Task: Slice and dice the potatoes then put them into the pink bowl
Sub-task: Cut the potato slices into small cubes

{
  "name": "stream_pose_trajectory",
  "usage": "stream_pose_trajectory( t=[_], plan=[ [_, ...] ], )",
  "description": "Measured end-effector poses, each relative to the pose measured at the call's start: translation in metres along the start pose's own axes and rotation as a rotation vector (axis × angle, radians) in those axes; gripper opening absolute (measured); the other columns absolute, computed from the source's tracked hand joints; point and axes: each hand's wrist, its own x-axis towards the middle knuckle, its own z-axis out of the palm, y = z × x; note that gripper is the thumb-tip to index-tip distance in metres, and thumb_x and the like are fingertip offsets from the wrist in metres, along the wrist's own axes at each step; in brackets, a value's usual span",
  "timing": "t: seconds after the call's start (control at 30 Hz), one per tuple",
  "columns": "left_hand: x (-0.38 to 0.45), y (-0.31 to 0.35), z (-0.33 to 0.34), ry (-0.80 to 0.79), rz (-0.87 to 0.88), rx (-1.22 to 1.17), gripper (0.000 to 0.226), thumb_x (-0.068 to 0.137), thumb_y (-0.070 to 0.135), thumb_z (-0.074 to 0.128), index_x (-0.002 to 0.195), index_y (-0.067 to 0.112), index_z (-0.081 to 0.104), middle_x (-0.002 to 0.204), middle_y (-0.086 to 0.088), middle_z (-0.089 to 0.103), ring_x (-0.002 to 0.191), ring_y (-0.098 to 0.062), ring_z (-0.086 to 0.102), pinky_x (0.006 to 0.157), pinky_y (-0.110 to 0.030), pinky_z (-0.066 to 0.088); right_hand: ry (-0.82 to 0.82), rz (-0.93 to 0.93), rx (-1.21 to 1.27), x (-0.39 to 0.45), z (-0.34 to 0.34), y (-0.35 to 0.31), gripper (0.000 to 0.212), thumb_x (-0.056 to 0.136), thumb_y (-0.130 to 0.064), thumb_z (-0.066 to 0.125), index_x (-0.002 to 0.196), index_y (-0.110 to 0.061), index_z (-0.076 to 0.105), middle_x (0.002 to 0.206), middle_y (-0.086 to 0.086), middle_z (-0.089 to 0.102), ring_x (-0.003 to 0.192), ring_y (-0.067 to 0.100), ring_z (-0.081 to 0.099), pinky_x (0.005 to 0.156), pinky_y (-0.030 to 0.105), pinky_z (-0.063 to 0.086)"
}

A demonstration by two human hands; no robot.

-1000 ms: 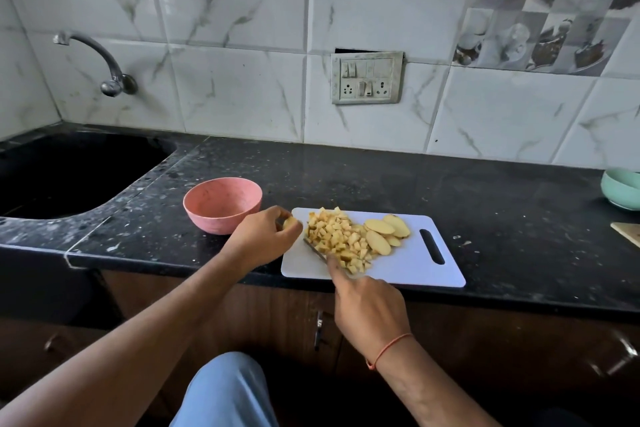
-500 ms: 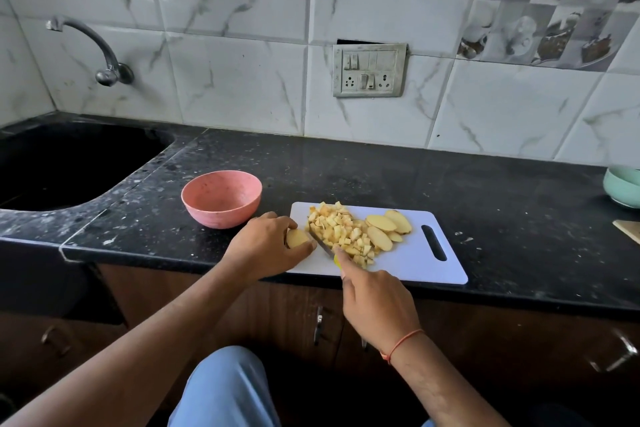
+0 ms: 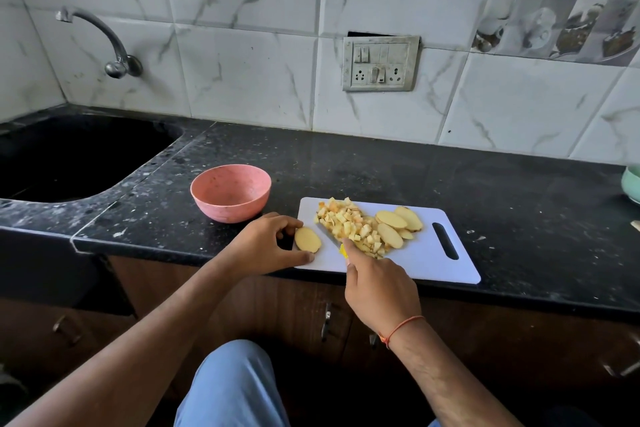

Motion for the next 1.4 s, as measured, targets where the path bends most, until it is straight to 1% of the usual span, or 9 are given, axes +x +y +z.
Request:
stream_pose_trajectory(
  t=[0.17, 0.33, 0.47, 0.6, 0.7, 0.9, 1.1, 1.3, 1.4],
  plan=[
    [0.001, -0.004, -0.003, 0.002, 0.0, -0.042, 0.062, 0.079, 0.053, 0.089, 0.133, 0.031, 0.071, 0.103, 0.018, 0.064, 0.091, -0.005, 0.061, 0.07, -0.011, 0.045, -0.004, 0.005, -0.005, -0.001, 0.0, -0.006, 0.052, 0.108, -0.035, 0.038, 0.16, -0.038, 0.032, 0.097, 0.0, 0.072, 0.089, 0.022, 0.067, 0.067, 0.035, 0.053],
    [0.002, -0.006, 0.0, 0.021, -0.002, -0.072, 0.062, 0.076, 0.054, 0.091, 0.131, 0.032, 0.073, 0.102, 0.018, 0.067, 0.091, -0.006, 0.062, 0.073, -0.016, 0.048, 0.038, -0.027, 0.077, -0.004, -0.002, -0.016, 0.052, 0.109, -0.034, 0.041, 0.16, -0.038, 0.034, 0.09, -0.004, 0.07, 0.079, 0.016, 0.062, 0.06, 0.028, 0.043],
    [0.002, -0.006, 0.002, 0.038, -0.005, -0.076, 0.061, 0.074, 0.055, 0.091, 0.129, 0.033, 0.074, 0.1, 0.017, 0.068, 0.089, -0.005, 0.062, 0.072, -0.017, 0.048, 0.033, -0.051, 0.061, -0.005, -0.002, -0.023, 0.052, 0.108, -0.035, 0.041, 0.159, -0.036, 0.036, 0.098, -0.003, 0.073, 0.089, 0.018, 0.067, 0.066, 0.033, 0.053],
    [0.003, -0.005, -0.001, 0.021, -0.008, -0.092, 0.059, 0.075, 0.053, 0.092, 0.128, 0.032, 0.075, 0.096, 0.016, 0.069, 0.083, 0.003, 0.059, 0.066, -0.013, 0.045, 0.023, -0.082, -0.066, -0.005, -0.004, -0.033, 0.053, 0.108, -0.032, 0.041, 0.16, -0.033, 0.035, 0.105, -0.001, 0.073, 0.093, 0.019, 0.068, 0.063, 0.029, 0.04],
    [0.003, -0.003, -0.002, 0.014, -0.011, -0.1, 0.056, 0.075, 0.051, 0.092, 0.126, 0.033, 0.075, 0.095, 0.014, 0.069, 0.083, 0.003, 0.058, 0.067, -0.014, 0.047, -0.025, -0.092, -0.121, 0.002, -0.005, -0.04, 0.055, 0.106, -0.027, 0.043, 0.16, -0.028, 0.033, 0.105, 0.002, 0.072, 0.093, 0.022, 0.068, 0.063, 0.031, 0.042],
    [0.001, -0.002, 0.002, 0.068, -0.021, -0.083, 0.052, 0.074, 0.05, 0.093, 0.121, 0.034, 0.077, 0.094, 0.015, 0.071, 0.085, -0.005, 0.063, 0.066, -0.013, 0.047, -0.108, -0.079, -0.192, 0.009, -0.004, -0.046, 0.062, 0.103, -0.019, 0.044, 0.162, -0.025, 0.025, 0.086, 0.002, 0.058, 0.076, 0.021, 0.053, 0.06, 0.034, 0.04],
    [0.0, -0.003, 0.005, 0.104, -0.011, -0.07, 0.051, 0.074, 0.053, 0.091, 0.119, 0.035, 0.077, 0.094, 0.018, 0.07, 0.087, -0.004, 0.064, 0.07, -0.015, 0.047, -0.137, -0.093, -0.181, -0.01, -0.012, -0.035, 0.063, 0.104, -0.019, 0.041, 0.164, -0.027, 0.02, 0.095, 0.004, 0.063, 0.081, 0.022, 0.055, 0.064, 0.035, 0.042],
    [0.0, -0.002, 0.006, 0.09, -0.01, -0.09, 0.05, 0.073, 0.055, 0.092, 0.118, 0.037, 0.077, 0.094, 0.018, 0.071, 0.087, -0.003, 0.066, 0.069, -0.014, 0.049, -0.152, -0.111, -0.175, -0.039, -0.027, -0.024, 0.061, 0.107, -0.028, 0.041, 0.163, -0.03, 0.018, 0.077, -0.005, 0.051, 0.07, 0.015, 0.05, 0.054, 0.029, 0.035],
    [0.001, -0.003, 0.006, 0.082, -0.011, -0.094, 0.052, 0.073, 0.053, 0.092, 0.12, 0.035, 0.077, 0.094, 0.018, 0.071, 0.086, 0.0, 0.064, 0.067, -0.011, 0.047, -0.148, -0.116, -0.148, -0.048, -0.033, -0.019, 0.06, 0.108, -0.029, 0.041, 0.163, -0.032, 0.019, 0.073, -0.008, 0.048, 0.067, 0.011, 0.05, 0.058, 0.028, 0.04]
  ],
)
